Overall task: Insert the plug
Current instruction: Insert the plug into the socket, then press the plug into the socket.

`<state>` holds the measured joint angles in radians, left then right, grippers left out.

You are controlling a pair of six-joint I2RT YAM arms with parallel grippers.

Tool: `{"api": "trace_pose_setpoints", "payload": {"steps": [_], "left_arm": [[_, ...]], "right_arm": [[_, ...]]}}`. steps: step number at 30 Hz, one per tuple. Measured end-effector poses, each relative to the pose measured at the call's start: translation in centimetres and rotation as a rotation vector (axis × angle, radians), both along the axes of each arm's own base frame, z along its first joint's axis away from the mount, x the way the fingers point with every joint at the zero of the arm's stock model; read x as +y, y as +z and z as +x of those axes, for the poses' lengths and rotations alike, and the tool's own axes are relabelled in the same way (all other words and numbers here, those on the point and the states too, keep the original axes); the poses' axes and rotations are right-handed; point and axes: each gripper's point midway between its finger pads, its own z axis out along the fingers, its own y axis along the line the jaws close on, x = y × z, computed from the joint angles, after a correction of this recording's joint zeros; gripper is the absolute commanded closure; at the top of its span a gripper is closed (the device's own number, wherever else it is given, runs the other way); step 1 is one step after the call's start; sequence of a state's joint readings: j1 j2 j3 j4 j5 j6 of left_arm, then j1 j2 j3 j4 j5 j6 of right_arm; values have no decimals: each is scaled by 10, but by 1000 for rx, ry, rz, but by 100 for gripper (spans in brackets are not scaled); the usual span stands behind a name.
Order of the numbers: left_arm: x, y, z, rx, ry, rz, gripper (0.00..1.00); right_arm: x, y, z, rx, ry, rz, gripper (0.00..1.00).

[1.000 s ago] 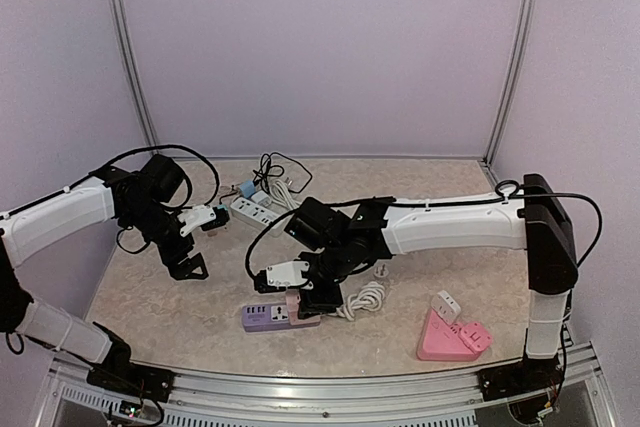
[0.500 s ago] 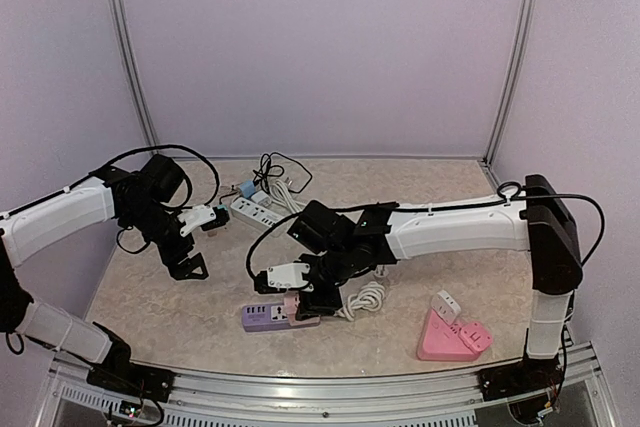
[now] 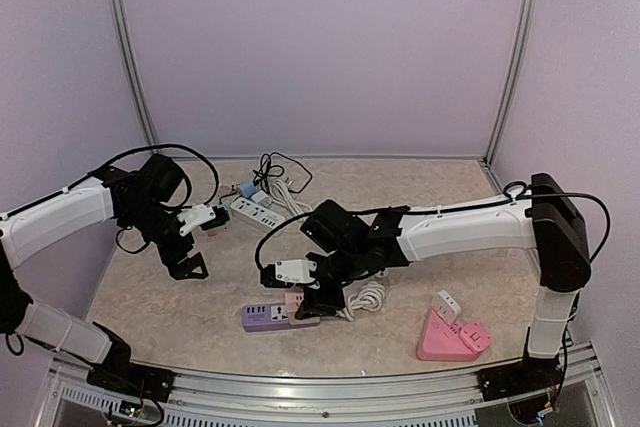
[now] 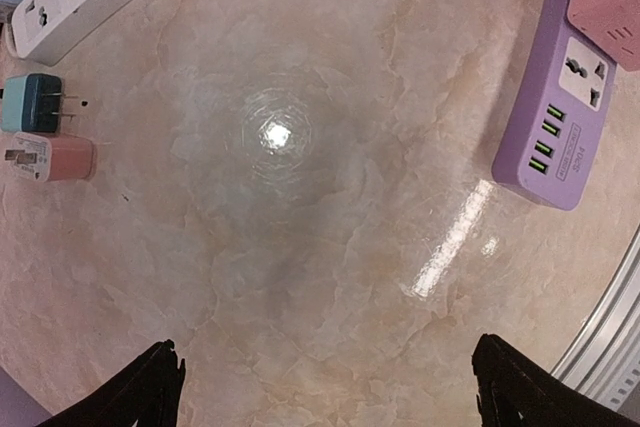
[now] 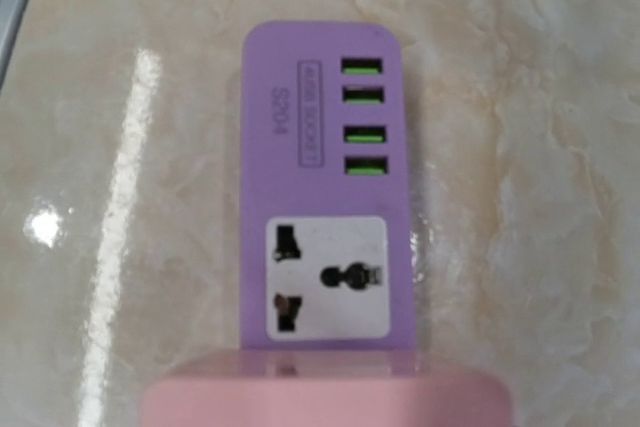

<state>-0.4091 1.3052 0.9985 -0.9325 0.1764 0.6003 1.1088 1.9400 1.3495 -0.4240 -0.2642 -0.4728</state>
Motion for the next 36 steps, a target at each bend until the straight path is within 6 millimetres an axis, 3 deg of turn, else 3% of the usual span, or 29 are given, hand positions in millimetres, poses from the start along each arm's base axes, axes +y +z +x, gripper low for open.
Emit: {"api": "trace_pose_setpoints", "payload": {"steps": [5,8,9,13,20,22,25,30,32,34,36], "left_arm": [[-1,0,0,-1,-5,1,1],[-2,0,-1,-1,-12,1,1],[-2,0,-1,-1,-13,0,1],[-3,0,-2,0,-15,-2,1],[-4,2,-2,-3,-20,-8,1],[-5,3,-3,-8,-25,-15,1],[-7,6,-4,-13,-34,-25,1],[-24,10,-8,-42,-80,-76,6],[-37,10,-12,-59,-103,-117,6],[-51,8,-20,-67,-134,-157,3],[-65,1,-30,-71,-178,-185,2]], "right_arm": [[4,11,4,-9,-28,14,32],[4,12,9,-49,-50,-13,17],[1,7,12,-63,-61,-38,4],[-22,-28,14,-79,-82,-184,0],[-27,-23,12,-133,-90,-218,0],[-25,-11,11,-153,-90,-196,0],[-18,24,11,-184,-101,-114,0],[-14,103,11,-193,-190,85,0],[-15,132,14,-159,-296,168,4],[-16,161,28,-92,-508,252,14],[-15,180,38,-10,-696,328,13]]}}
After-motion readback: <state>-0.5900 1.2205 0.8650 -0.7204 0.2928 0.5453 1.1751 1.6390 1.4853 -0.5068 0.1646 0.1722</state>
